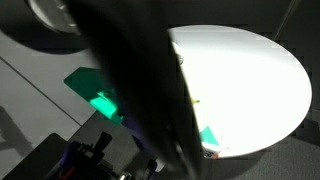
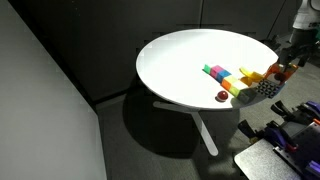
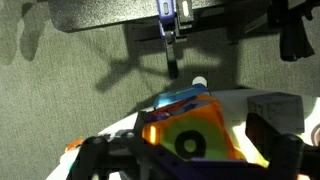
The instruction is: Pick up the block with the number six on it and put it on the block with the number four on it
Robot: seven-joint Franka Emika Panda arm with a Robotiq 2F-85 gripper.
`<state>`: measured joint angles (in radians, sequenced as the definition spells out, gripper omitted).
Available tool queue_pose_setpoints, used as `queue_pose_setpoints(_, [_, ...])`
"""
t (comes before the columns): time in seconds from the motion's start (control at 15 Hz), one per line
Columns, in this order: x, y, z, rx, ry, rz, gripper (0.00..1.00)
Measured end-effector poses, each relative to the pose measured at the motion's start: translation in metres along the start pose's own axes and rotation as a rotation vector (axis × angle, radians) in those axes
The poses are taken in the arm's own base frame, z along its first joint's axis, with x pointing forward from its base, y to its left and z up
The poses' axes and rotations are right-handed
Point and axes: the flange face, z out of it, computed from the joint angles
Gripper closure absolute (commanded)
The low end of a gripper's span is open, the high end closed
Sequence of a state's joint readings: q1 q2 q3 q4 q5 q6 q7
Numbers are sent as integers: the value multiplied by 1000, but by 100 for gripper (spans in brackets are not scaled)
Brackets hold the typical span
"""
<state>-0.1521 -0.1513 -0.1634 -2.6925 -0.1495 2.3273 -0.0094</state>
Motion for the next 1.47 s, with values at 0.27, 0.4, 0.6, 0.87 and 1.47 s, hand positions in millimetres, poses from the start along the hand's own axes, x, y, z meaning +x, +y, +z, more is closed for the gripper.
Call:
queue_pose_setpoints(0.27, [-2,-1,-7,2,1,0,0])
queue_pose_setpoints(0.4, [-3,-1,-12,1,4,-2,0])
queue_pose_setpoints(0.6, [-2,-4,-18,3,15,-5,0])
queue_pose_setpoints(0.87, [2,-14,-29,-1,38,-23,0])
queue_pose_setpoints(1.47, [20,-58,-55,23,148,-72,0])
